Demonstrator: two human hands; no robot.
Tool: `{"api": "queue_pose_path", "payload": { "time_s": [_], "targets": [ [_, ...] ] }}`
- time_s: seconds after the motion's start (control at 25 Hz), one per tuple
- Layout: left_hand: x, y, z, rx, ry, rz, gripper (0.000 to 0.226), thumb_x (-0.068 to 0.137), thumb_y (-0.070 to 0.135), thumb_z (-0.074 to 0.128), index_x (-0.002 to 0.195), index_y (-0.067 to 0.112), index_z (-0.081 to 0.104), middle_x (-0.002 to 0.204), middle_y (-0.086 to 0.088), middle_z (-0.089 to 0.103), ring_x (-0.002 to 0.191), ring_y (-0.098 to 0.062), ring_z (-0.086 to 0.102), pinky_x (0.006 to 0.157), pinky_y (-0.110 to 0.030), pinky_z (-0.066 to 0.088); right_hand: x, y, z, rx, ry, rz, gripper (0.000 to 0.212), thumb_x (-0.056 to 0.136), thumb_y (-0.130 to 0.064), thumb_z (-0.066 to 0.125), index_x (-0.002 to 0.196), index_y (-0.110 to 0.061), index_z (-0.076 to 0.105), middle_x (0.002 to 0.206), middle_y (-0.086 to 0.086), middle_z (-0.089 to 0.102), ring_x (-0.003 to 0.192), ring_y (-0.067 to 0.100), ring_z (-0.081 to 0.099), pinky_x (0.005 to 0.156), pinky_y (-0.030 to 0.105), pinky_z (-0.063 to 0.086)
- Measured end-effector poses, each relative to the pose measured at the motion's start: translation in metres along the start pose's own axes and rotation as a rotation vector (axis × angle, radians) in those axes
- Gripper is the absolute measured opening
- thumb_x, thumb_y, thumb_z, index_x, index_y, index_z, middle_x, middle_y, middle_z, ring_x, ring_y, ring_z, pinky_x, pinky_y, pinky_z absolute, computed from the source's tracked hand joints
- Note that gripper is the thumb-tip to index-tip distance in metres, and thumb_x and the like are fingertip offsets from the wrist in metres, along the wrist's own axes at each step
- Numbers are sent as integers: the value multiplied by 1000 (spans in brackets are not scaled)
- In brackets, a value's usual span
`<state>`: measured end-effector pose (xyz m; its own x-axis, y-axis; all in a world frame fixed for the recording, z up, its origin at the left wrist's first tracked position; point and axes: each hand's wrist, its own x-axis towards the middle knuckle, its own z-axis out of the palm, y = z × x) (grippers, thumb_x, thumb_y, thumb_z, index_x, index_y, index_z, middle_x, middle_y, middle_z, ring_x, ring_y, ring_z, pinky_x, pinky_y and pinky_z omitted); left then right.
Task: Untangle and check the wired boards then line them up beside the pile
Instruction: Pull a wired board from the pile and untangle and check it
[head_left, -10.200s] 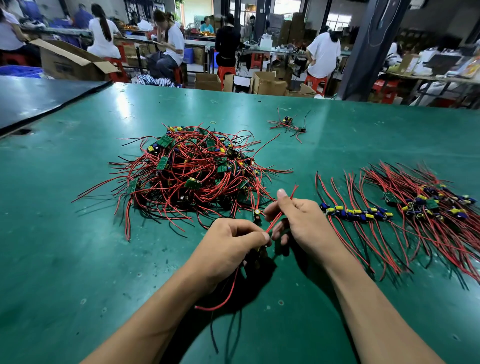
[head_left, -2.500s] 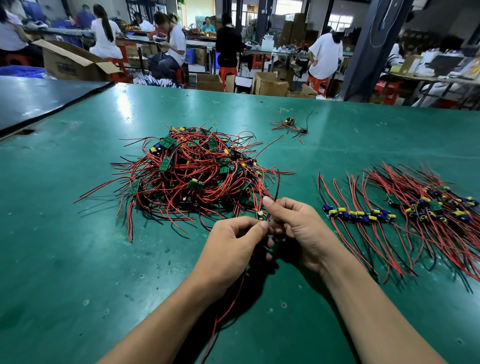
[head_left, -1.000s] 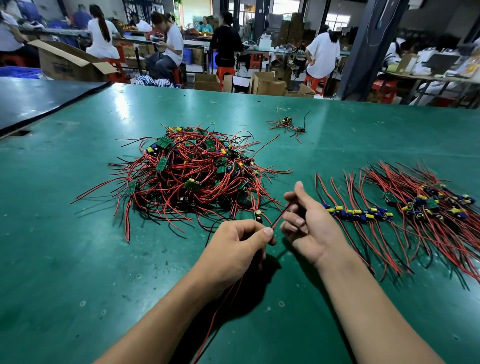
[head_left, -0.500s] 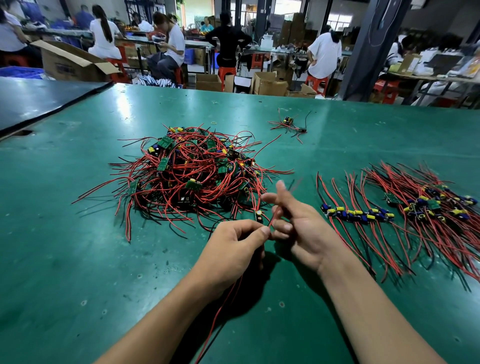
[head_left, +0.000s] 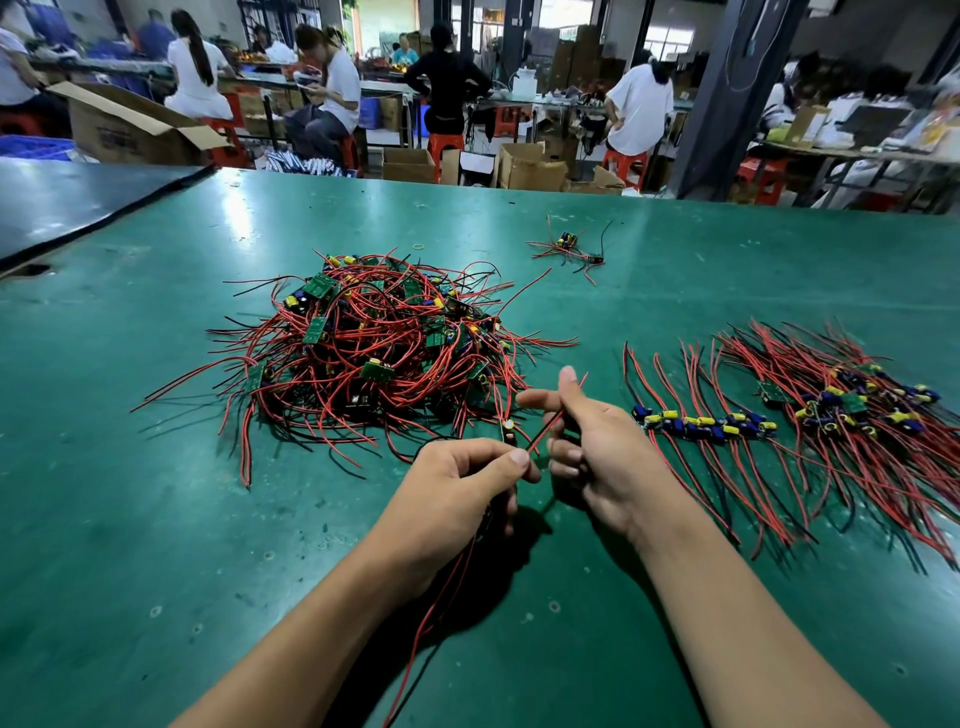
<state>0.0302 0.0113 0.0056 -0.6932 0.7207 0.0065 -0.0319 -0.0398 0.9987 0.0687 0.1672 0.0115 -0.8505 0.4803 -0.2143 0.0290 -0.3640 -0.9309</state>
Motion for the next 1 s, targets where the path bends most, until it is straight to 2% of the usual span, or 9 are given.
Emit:
{"api": "queue_pose_path", "payload": {
  "time_s": [0.16,0.24,0.36,0.44,0.56,0.64,0.72,0.88,1.0],
  "targets": [
    [0,2,-1,32,-48,-9,23,95,17,58,78,9,71,53,-4,56,46,-16,51,50,-21,42,1,-11,-11,271,8,116,60,103,-44,45,62,-13,76,56,-7,36,34,3,21,33,15,18],
    [0,2,0,43,-57,-10,23,96,17,58,79,7,71,54,-4,56,47,-17,52,52,-22,43,-1,-15,-14,418,-58,190,52,98,-37,51,56,-13,70,58,-5,39,35,5,19,35,17,17],
    [-1,3,-1,57,-55,-2,23,95,17,59,81,4,71,55,-5,57,49,-19,54,53,-21,44,-6,-18,-13,577,-187,256,37,87,-31,57,55,-13,64,56,-5,41,46,8,10,38,18,17],
    [-1,2,-2,49,-52,-12,23,95,17,59,81,2,71,56,-6,58,50,-20,55,54,-23,44,-7,-17,-11,618,-212,250,39,89,-32,56,58,-11,66,54,-6,39,45,8,10,37,18,18],
    [-1,1,-1,-44,-2,-65,23,94,14,60,85,-4,69,58,-9,59,49,-21,56,50,-22,47,-5,-11,-4,460,-117,145,50,91,-52,57,76,-8,75,56,-6,36,37,3,23,35,15,22],
    [0,1,0,-147,70,-98,22,95,13,59,89,-7,68,61,-11,59,49,-20,57,47,-23,48,-4,-7,0,321,-54,67,60,78,-65,61,94,-9,73,61,-5,36,41,4,29,37,16,27],
    [1,3,1,-238,141,-114,22,96,13,56,94,-6,67,65,-12,62,52,-19,60,48,-24,50,-4,-4,1,209,-23,3,71,67,-70,65,102,-8,71,63,-5,40,43,5,33,39,17,30],
    [8,8,-1,-427,220,-132,30,99,29,50,107,3,63,93,-21,73,81,-30,72,73,-34,59,-4,2,7,-86,22,-120,75,59,-74,69,100,-11,72,61,-8,47,46,5,38,42,17,32],
    [11,10,-4,-538,200,-155,45,99,44,41,117,6,58,105,-20,73,98,-30,71,85,-42,58,-4,4,7,-160,47,-179,71,58,-73,70,95,-13,73,60,-10,52,48,5,42,42,16,32]
  ]
}}
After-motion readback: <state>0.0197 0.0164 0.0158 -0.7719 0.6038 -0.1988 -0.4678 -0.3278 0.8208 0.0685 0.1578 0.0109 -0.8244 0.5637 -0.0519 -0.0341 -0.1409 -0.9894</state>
